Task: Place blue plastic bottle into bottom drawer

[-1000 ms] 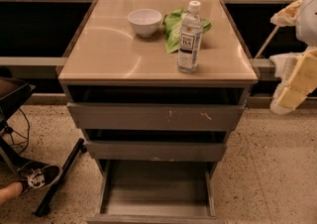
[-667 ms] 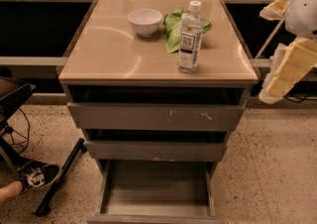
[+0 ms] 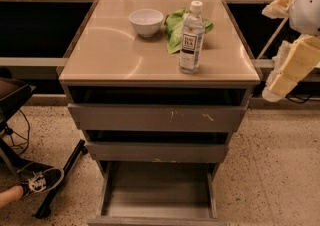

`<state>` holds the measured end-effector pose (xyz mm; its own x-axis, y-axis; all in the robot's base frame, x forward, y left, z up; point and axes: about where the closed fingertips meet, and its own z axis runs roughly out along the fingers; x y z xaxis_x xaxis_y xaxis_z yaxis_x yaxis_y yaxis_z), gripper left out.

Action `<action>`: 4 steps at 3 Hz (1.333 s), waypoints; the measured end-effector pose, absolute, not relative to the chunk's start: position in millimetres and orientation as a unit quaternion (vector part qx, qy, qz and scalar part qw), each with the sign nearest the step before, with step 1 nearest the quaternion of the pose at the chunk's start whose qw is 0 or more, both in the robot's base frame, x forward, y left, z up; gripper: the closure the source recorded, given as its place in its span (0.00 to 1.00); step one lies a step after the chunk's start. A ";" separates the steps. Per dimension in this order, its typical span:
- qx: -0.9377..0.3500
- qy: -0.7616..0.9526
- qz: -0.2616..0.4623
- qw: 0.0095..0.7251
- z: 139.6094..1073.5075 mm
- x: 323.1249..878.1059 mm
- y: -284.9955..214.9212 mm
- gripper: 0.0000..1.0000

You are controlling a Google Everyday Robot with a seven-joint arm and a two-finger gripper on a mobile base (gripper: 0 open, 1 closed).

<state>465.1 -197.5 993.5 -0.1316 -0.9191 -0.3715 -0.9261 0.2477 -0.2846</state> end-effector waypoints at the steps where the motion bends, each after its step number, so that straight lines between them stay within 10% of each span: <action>1: -0.620 0.735 0.068 0.265 989.9 492.6 -192.7 0.00; 4: -0.591 0.709 0.213 0.320 954.9 608.8 -153.5 0.00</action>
Offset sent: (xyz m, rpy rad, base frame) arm 0.1600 0.0431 -0.0300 0.4521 0.1713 0.1588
